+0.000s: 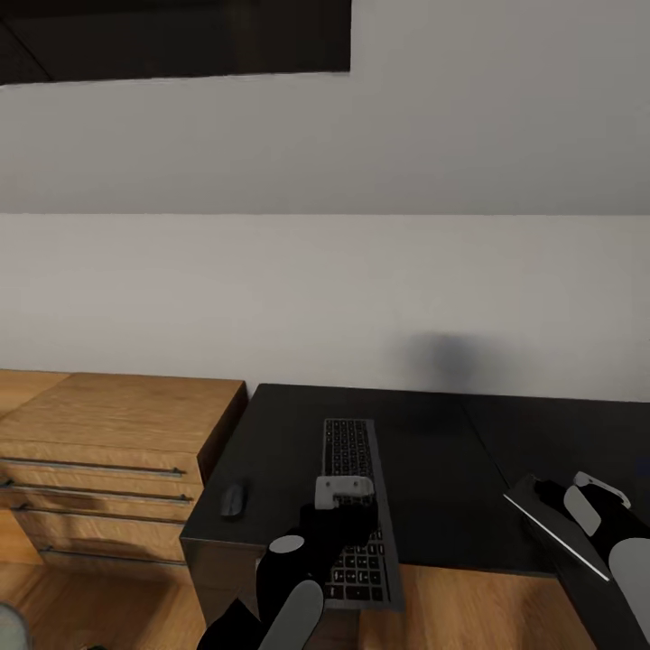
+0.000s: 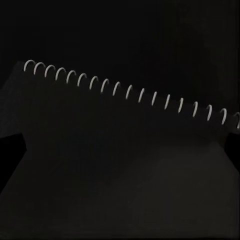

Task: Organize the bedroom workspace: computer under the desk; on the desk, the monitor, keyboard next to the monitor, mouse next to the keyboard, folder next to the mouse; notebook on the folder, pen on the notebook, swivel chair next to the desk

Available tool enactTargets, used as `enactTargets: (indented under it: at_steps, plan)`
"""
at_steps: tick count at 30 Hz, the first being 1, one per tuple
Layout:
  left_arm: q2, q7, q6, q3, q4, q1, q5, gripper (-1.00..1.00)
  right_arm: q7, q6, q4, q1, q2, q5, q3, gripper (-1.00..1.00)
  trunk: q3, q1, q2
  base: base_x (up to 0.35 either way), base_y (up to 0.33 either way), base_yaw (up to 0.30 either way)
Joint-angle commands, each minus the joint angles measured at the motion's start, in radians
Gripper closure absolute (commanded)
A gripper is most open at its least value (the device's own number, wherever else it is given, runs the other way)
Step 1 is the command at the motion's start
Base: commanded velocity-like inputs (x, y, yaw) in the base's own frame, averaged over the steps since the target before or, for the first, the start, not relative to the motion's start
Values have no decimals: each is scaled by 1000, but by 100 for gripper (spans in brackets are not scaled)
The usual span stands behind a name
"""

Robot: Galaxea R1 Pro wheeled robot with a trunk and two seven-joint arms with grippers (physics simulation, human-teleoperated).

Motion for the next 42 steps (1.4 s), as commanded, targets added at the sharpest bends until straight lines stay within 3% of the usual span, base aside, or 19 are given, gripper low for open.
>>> enactTargets:
  at_steps: [1,26,42]
  plan:
    - [0,10,1,-1,-1,-1,10,-100,-6,4,27,0,0,-15,-3,-100,-1,0,-1,-29,12,0]
    - [0,10,1,-1,-1,-1,10,-100,-4,3,24,0,0,-15,-3,-100,-1,0,-1,-93,53,0]
    - [0,10,1,-2,-1,-1,9,-100,-2,3,23,0,0,-15,-3,-100,49,-61,111,-1,0,0]
